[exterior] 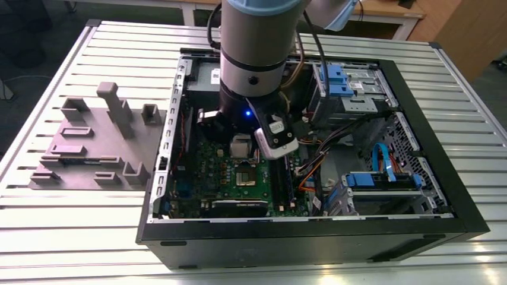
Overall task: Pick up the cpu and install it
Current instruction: 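Place the cpu into insertion slot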
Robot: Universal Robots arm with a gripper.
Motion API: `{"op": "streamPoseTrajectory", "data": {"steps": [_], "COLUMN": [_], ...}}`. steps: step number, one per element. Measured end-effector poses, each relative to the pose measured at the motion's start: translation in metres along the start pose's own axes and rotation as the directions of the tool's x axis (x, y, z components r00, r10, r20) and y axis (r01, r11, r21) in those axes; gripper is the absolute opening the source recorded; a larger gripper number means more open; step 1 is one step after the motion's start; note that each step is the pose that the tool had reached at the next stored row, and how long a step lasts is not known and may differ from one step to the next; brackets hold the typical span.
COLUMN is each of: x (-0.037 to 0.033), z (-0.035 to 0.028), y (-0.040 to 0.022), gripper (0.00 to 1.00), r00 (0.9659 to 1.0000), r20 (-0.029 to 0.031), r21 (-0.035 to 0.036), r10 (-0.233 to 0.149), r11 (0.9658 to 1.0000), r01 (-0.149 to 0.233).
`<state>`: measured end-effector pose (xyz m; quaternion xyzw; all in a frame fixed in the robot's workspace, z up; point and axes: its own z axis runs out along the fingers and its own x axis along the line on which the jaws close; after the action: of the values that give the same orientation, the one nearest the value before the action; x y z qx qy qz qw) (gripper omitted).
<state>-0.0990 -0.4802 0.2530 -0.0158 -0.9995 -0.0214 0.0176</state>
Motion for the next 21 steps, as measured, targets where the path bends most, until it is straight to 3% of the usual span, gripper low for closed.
{"op": "streamPoseTrajectory", "data": {"steps": [5,9,11,15,19,21], "x": [0.0000,-0.0002,-0.0003,-0.0031,-0.0117,-0.0128], "z": [0.0003,0.0035,0.0047,0.0112,0.0182,0.0218], "y": [0.0000,-0.0002,-0.0005,-0.0016,-0.0017,-0.0020], "gripper": [0.47,0.47,0.47,0.47,0.47,0.47], "r00": [1.0000,1.0000,1.0000,1.0000,1.0000,1.0000], "r20": [0.0000,0.0007,0.0008,0.0008,0.0009,0.0009], "r21": [0.0005,0.0219,0.0268,0.0271,0.0270,0.0271], "r10": [0.000,0.001,0.001,0.001,0.001,0.001], "r11": [1.0000,0.9998,0.9996,0.9996,0.9996,0.9996], "r01": [0.000,-0.001,-0.001,-0.001,-0.001,-0.001]}}
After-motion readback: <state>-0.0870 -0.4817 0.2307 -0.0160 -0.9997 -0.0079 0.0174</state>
